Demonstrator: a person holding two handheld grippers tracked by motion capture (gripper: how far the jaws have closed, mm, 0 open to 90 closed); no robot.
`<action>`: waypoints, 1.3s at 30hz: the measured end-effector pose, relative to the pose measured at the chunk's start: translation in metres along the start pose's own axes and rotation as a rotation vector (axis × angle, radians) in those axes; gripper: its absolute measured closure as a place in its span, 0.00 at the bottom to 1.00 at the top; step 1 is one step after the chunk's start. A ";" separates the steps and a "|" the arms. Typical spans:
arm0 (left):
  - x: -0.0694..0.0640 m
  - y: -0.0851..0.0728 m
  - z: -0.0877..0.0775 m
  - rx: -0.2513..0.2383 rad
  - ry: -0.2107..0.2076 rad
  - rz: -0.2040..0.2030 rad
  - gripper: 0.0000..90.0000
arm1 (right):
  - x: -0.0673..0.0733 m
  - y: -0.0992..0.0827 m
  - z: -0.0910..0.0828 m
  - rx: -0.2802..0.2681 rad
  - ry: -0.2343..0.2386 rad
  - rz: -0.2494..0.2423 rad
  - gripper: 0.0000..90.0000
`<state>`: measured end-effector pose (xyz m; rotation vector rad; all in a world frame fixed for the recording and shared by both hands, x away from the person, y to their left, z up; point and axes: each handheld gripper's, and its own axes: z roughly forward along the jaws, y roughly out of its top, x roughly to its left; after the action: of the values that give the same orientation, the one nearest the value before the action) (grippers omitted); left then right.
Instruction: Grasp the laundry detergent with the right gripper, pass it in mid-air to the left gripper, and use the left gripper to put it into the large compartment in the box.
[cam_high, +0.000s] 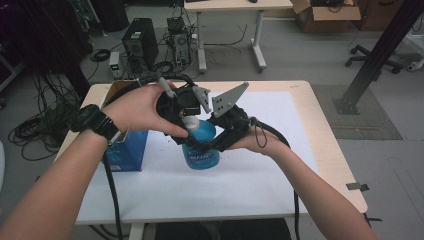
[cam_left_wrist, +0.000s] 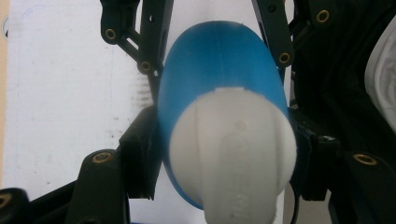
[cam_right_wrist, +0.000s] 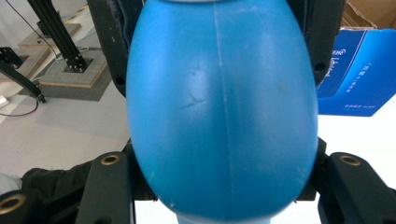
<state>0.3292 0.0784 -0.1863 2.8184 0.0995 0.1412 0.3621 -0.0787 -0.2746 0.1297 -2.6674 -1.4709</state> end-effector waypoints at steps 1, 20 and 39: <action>0.000 0.000 -0.001 -0.004 -0.002 -0.003 0.42 | 0.000 0.000 0.000 -0.004 0.002 0.001 0.47; 0.002 0.008 -0.021 0.007 -0.011 -0.043 0.42 | -0.002 -0.004 -0.007 -0.020 -0.013 0.046 0.24; 0.029 -0.019 -0.075 0.033 0.189 -0.454 0.42 | -0.008 -0.053 -0.033 0.439 -0.209 0.064 0.10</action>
<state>0.3493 0.1219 -0.1184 2.7245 0.7804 0.2999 0.3754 -0.1332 -0.3022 -0.0848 -3.0900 -0.9042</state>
